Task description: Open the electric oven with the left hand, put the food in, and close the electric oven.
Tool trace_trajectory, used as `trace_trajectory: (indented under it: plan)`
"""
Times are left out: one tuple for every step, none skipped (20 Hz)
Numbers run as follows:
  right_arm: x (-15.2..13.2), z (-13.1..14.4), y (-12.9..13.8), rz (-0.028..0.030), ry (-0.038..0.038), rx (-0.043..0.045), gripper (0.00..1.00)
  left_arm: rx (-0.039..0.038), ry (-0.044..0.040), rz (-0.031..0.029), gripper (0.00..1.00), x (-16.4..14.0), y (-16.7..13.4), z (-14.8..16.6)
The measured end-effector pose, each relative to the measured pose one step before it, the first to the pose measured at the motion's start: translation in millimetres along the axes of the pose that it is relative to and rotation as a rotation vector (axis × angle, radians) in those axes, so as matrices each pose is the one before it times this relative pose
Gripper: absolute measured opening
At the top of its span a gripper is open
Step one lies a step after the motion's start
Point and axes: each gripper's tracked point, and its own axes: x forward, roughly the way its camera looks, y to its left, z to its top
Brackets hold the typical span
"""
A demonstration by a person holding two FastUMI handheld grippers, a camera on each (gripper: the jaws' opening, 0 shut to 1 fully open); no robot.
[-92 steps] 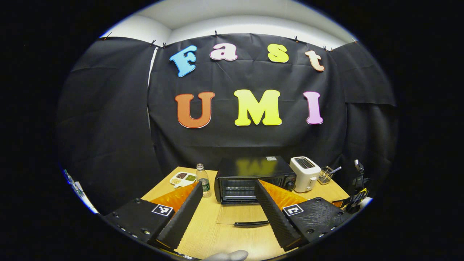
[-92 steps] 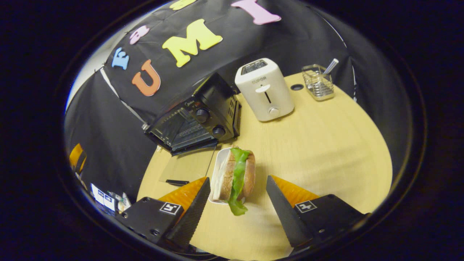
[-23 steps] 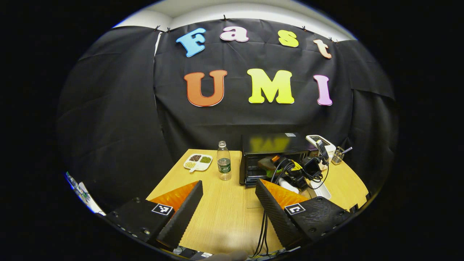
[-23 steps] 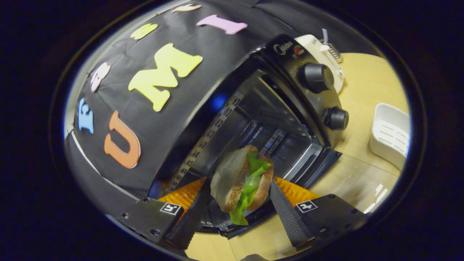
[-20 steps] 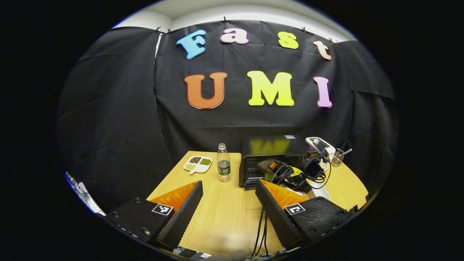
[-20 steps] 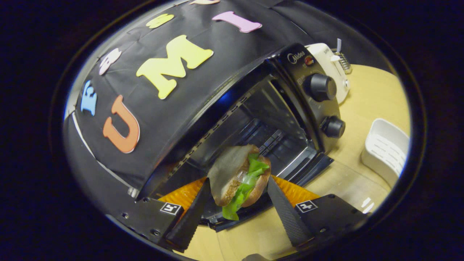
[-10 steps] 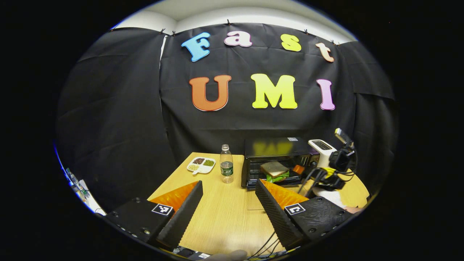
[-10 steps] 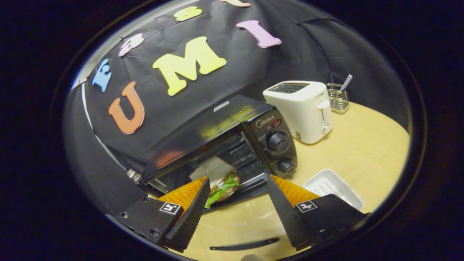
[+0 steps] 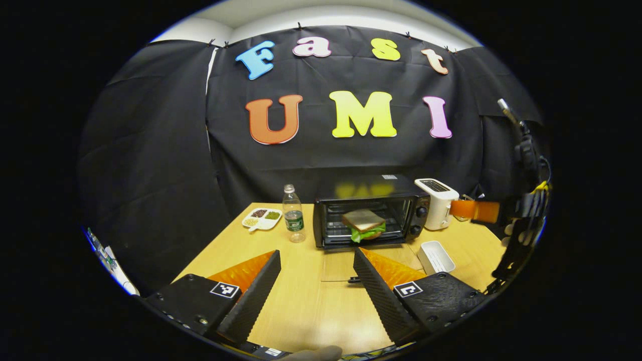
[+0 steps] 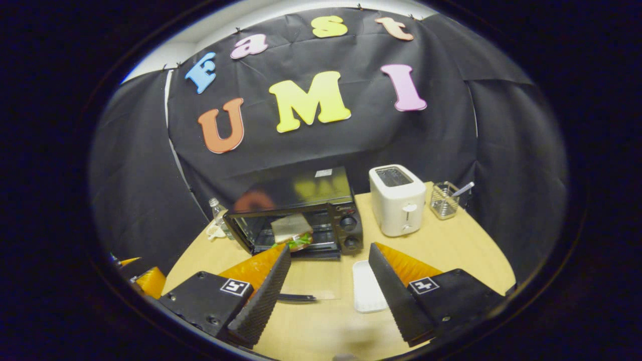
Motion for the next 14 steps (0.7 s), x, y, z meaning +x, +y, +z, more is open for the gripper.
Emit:
trace_trajectory:
  plan:
    - [-11.45, 0.18, -10.94, -0.00692, 0.00271, -0.01250, 1.00, 0.00372, 0.00613, -0.00462, 0.96, 3.31, -7.98, -4.98]
    - [-12.16, 1.12, -11.26, -0.00593, -0.00336, -0.01606, 1.00, 0.00245, 0.01587, -0.00046, 0.96, 4.55, -6.37, -7.60]
    - [-11.60, 1.18, -12.87, -0.01112, -0.00185, -0.01844, 1.00, 0.00065, 0.00987, -0.00240, 0.96, 5.76, -6.68, -6.45]
    - [-10.20, 1.18, -12.34, -0.00672, -0.00244, -0.01071, 1.00, -0.00127, 0.00866, 0.00032, 0.96, 3.80, -5.20, -4.67]
    - [-10.28, 1.02, -10.04, -0.00302, -0.00291, -0.01143, 0.89, -0.00203, 0.01881, 0.00110, 0.96, 6.11, -5.96, -6.92]
    - [-9.20, 1.26, -9.00, 0.00097, -0.00175, -0.01124, 1.00, -0.01249, 0.01696, -0.00044, 0.96, 4.80, -5.32, -9.44]
    - [-7.35, 0.48, -9.77, -0.00133, 0.00092, -0.01465, 1.00, -0.02131, 0.02596, -0.00670, 0.96, 5.50, -6.67, -9.66]
    - [-7.54, 1.79, -8.30, 0.00140, -0.00099, -0.02159, 1.00, -0.01520, 0.02627, 0.00132, 0.96, 4.41, -6.70, -9.80]
    - [-7.29, 2.05, -8.25, -0.00278, -0.00157, -0.01763, 1.00, -0.00934, 0.02404, 0.00450, 0.96, 4.86, -4.36, -11.22]
    - [-6.02, 4.38, -6.10, 0.00051, -0.00590, -0.02301, 1.00, -0.00491, 0.01946, 0.00371, 0.96, 5.36, -3.82, -9.71]
    - [-4.35, 2.65, -6.11, -0.00026, -0.00177, -0.02716, 1.00, 0.00094, 0.01660, -0.00292, 0.96, 6.62, -6.30, -8.89]
    - [-4.93, 3.02, -5.48, -0.00204, -0.00323, -0.02407, 1.00, 0.00407, 0.01963, -0.00548, 0.96, 6.50, -6.90, -9.78]
    - [-4.44, 1.75, -4.35, -0.00367, -0.00079, -0.01632, 0.89, 0.00942, 0.01415, -0.00880, 0.96, 7.20, -7.32, -8.05]
    - [-3.17, 0.82, -2.69, -0.00063, 0.00469, -0.00113, 1.00, 0.01150, 0.01832, -0.00232, 0.96, 7.10, -3.66, -8.54]
